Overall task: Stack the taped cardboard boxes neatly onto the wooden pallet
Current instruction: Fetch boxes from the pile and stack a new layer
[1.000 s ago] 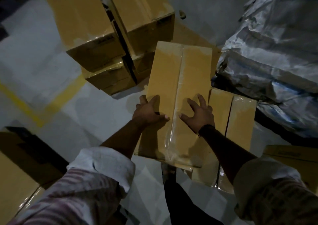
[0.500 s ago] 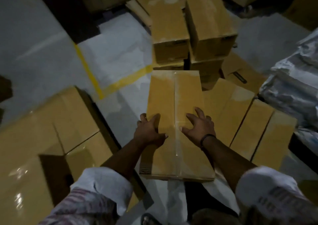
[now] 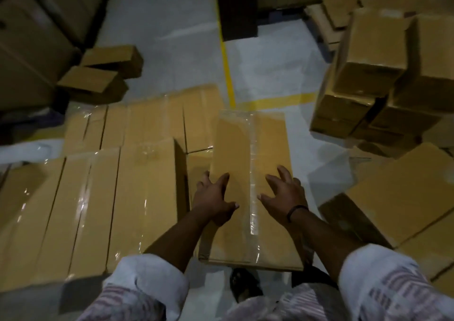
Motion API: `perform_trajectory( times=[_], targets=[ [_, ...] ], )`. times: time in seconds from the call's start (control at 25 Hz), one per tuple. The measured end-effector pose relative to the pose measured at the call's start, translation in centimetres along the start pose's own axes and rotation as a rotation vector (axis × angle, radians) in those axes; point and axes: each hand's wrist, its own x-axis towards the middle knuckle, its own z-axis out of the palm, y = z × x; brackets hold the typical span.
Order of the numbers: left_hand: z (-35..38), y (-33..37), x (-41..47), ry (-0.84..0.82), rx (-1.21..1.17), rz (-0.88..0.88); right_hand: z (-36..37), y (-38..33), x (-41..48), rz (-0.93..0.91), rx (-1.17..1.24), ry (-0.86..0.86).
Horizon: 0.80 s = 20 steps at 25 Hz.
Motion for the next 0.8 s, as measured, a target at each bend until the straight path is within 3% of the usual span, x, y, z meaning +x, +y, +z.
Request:
perform_trajectory(
  times=[0.28,0.64,0.8],
  targets=[
    [2.2,-9.1,-1.7,0.070,-0.139,-0.192,6.0,-6.6,2.7,-0.182,-0.124,-0.151],
    [6.7,-16.2,4.4,0.112,-0.176,-0.257,15.5,-7.7,9.0,-0.233,-0.181,-0.172],
    [8.5,-18.3,7.2,-0.047,-0.124,-0.255,18.8,-7.0,10.9,-0.223,-0.235,-0.248]
  ],
)
